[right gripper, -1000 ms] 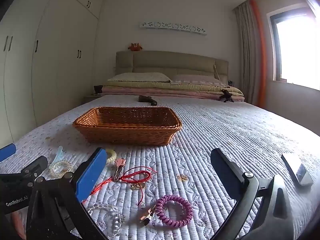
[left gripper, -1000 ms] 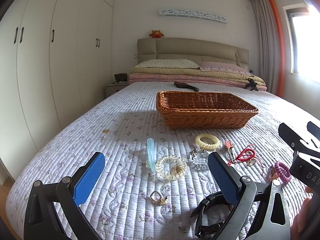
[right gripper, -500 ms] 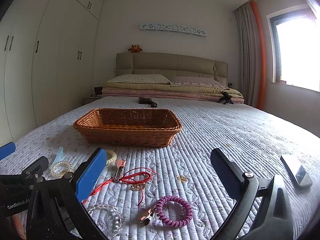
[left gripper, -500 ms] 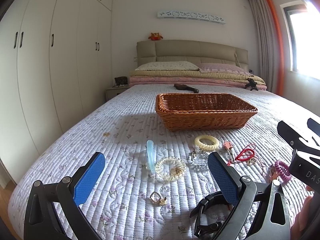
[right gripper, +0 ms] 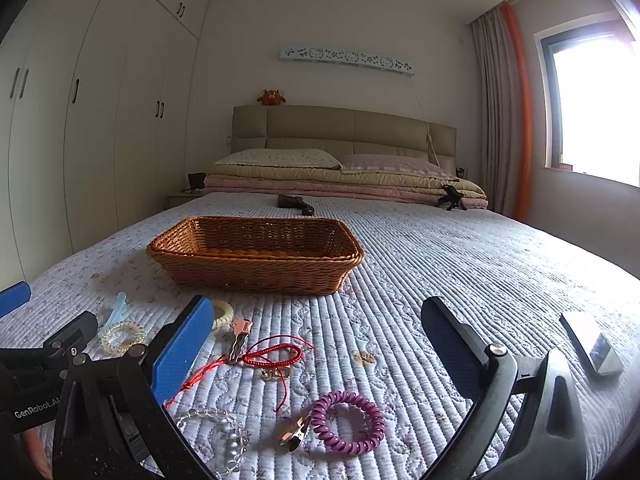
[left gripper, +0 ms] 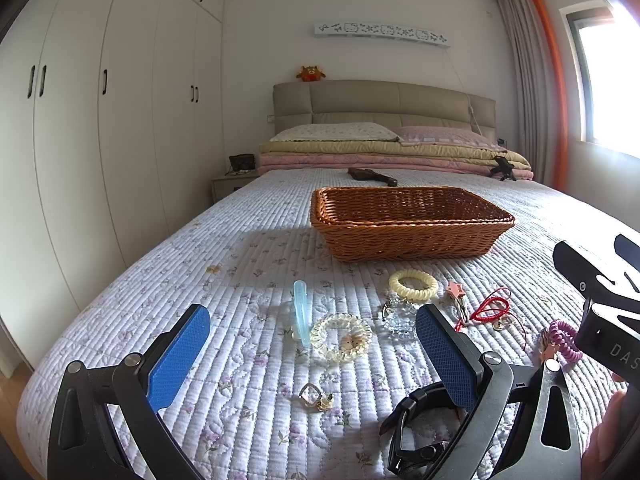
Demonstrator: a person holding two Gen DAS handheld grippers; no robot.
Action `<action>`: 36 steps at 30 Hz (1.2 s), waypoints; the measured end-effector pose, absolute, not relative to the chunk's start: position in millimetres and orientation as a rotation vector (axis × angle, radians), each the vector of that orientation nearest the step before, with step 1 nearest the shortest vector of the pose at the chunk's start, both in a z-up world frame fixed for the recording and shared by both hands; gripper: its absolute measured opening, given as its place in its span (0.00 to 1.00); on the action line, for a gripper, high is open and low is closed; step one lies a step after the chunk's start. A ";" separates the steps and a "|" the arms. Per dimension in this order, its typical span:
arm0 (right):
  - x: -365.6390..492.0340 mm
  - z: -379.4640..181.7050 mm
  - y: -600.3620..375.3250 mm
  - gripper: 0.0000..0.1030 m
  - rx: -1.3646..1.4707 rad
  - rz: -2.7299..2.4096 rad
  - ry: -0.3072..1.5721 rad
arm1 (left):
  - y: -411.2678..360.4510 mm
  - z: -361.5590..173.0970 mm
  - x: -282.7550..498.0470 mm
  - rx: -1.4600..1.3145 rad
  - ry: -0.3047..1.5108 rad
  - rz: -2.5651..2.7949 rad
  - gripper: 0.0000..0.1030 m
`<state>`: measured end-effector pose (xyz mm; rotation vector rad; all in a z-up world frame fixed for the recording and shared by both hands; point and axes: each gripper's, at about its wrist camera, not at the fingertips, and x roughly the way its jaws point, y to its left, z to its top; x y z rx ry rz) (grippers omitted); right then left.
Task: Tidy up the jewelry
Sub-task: 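Move both tools down toward the black watch and purple coil hair tie, then close the left tool on the black watch while the right tool grips the purple coil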
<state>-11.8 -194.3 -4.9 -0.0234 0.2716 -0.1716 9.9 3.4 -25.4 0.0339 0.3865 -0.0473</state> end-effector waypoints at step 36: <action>-30.4 -14.5 -254.7 0.78 -0.001 -0.079 0.503 | 58.1 -38.3 15.4 -0.234 0.763 -0.324 0.71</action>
